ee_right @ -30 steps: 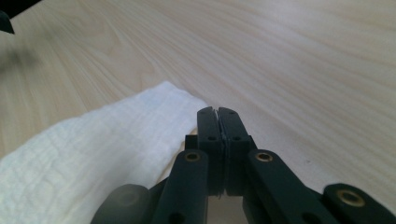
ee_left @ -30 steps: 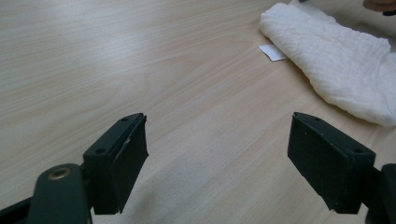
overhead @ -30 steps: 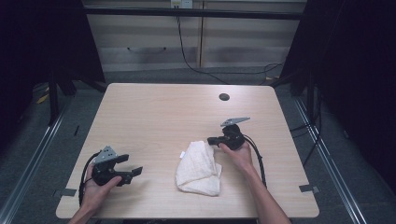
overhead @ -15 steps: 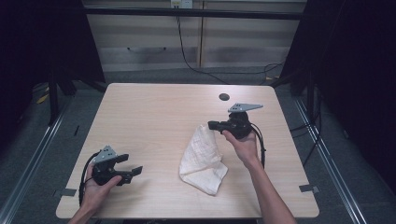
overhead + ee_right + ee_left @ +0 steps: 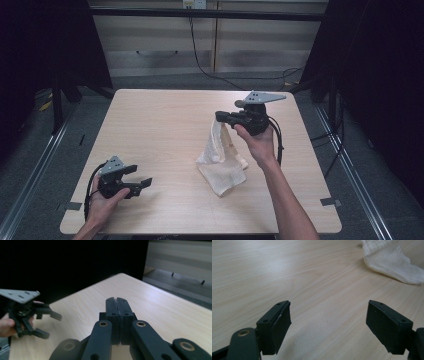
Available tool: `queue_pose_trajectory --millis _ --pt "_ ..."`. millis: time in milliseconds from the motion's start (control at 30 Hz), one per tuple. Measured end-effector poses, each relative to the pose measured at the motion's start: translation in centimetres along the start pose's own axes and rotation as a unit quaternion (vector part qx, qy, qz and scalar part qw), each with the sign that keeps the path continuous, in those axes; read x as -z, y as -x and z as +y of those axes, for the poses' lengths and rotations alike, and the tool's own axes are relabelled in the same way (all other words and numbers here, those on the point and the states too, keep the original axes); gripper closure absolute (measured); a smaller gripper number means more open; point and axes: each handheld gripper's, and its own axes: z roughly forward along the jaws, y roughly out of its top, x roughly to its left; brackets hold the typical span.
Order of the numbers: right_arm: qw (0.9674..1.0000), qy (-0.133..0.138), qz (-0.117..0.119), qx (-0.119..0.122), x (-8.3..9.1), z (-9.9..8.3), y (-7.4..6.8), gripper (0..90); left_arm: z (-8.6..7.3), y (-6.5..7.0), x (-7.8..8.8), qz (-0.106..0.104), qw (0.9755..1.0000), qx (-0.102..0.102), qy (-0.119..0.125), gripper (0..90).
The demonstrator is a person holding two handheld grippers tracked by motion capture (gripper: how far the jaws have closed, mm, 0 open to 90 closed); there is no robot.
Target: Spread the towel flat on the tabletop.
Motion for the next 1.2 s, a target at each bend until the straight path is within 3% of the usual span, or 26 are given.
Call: queue_pose_trajectory --millis 167,200,333,467,500,533,600,633,667,733,833,867,900,1067,1100,1133,1200 --pt "0.9996 0.015 0.012 0.022 -0.2 1.9 -1.2 88.9 0.0 0.0 0.0 0.001 1.0 0.002 0.002 19.6" --pt "0.9992 0.019 0.023 0.027 -0.4 2.3 -1.7 88.9 0.0 -0.1 0.0 0.0 1.0 0.0 -0.001 19.7" --pt "0.9985 0.014 0.037 0.037 -0.8 2.3 -2.6 89.0 0.0 -0.1 0.0 0.0 1.0 0.001 0.001 19.6" --pt "0.9981 -0.021 0.047 0.036 -2.0 0.1 -3.1 88.9 0.0 -0.1 0.1 0.0 1.0 0.0 0.001 19.7" --pt "0.998 -0.028 0.049 0.03 -2.3 -0.7 -3.1 88.9 0.0 -0.1 0.1 0.0 1.0 0.0 0.002 19.7" --pt "0.9974 -0.044 0.055 0.015 -2.8 -2.7 -3.0 88.9 0.0 -0.1 0.1 0.001 1.0 -0.001 0.0 19.7" --pt "0.9972 -0.049 0.056 0.01 -3.0 -3.4 -2.9 88.9 0.0 -0.1 0.1 0.0 1.0 0.0 0.0 19.7" --pt "0.9963 -0.061 0.06 -0.005 -3.3 -5.1 -2.6 89.0 0.0 0.0 0.0 0.001 1.0 -0.001 -0.002 19.7" --pt "0.9963 -0.061 0.06 -0.005 -3.3 -5.1 -2.6 89.0 0.0 0.0 0.0 0.001 1.0 -0.001 -0.002 19.8" --pt "0.995 -0.078 0.06 -0.018 -3.6 -6.9 -2.3 88.9 0.0 0.0 -0.1 0.0 1.0 -0.003 -0.003 19.8" --pt "0.9902 -0.12 0.061 -0.038 -4.1 -10.3 -2.0 88.9 0.0 0.1 -0.2 -0.001 1.0 -0.002 -0.003 19.8" --pt "0.9902 -0.12 0.061 -0.038 -4.1 -10.3 -2.0 88.9 0.0 0.1 -0.2 -0.001 1.0 -0.002 -0.003 19.8" --pt "0.9868 -0.145 0.057 -0.044 -4.3 -11.9 -1.8 88.9 0.0 0.2 -0.2 -0.003 1.0 -0.002 -0.003 19.8" --pt "0.9823 -0.174 0.046 -0.053 -4.3 -13.9 -1.4 88.9 0.0 0.2 -0.2 -0.003 1.0 0.0 -0.001 20.0" --pt "0.9806 -0.183 0.045 -0.056 -4.3 -14.5 -1.4 88.9 0.1 0.3 -0.3 -0.006 1.0 0.001 0.0 20.0" --pt "0.9766 -0.203 0.041 -0.06 -4.6 -15.7 -1.3 88.9 0.1 0.3 -0.3 -0.005 1.0 -0.001 -0.001 20.1" --pt "0.9748 -0.21 0.041 -0.064 -4.9 -16.3 -1.4 88.9 0.2 0.5 -0.4 -0.009 1.0 -0.003 0.0 20.1"
